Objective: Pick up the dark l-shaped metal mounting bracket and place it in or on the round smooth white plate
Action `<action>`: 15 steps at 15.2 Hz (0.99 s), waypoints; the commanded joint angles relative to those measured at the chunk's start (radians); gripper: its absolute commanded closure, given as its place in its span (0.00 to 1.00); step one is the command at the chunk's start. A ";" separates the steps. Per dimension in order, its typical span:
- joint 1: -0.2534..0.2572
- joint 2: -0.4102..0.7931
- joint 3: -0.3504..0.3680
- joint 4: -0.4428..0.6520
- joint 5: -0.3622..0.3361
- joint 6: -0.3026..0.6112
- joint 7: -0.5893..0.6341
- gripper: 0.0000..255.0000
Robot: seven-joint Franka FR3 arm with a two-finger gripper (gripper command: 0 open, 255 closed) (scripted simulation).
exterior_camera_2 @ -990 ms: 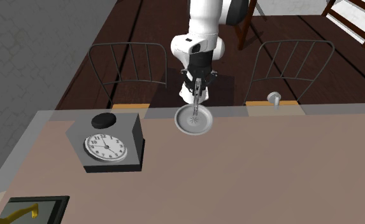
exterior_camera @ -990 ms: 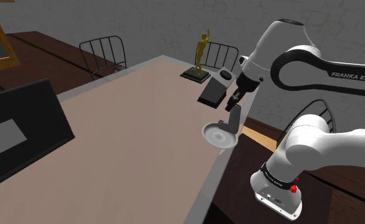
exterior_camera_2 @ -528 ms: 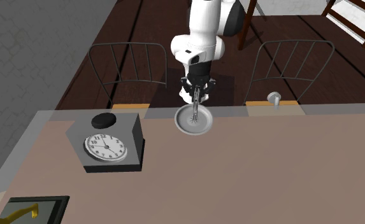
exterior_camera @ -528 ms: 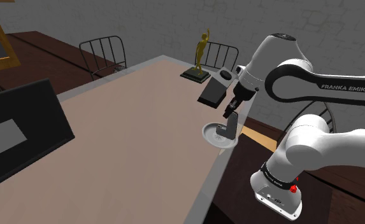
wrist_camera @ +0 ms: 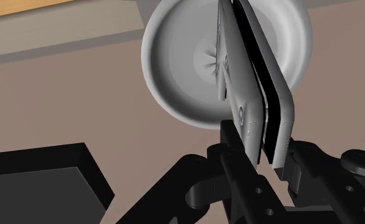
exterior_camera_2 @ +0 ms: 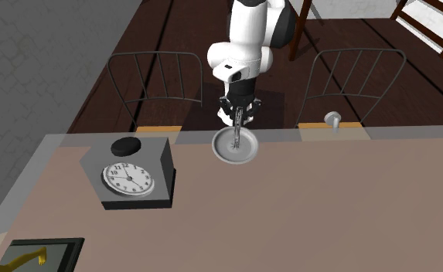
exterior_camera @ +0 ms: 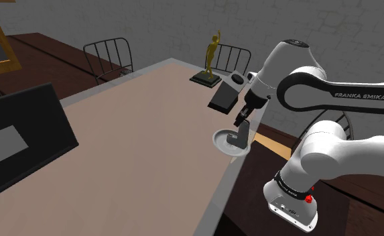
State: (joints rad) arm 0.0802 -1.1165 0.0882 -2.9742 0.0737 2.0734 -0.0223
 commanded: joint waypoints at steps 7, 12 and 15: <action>0.000 0.000 0.000 0.000 0.000 0.000 0.000 0.00; -0.004 -0.052 -0.010 0.106 -0.010 -0.157 0.001 0.00; -0.004 -0.052 -0.010 0.106 -0.010 -0.157 0.001 0.00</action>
State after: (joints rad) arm 0.0764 -1.1669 0.0784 -2.8690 0.0639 1.9186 -0.0214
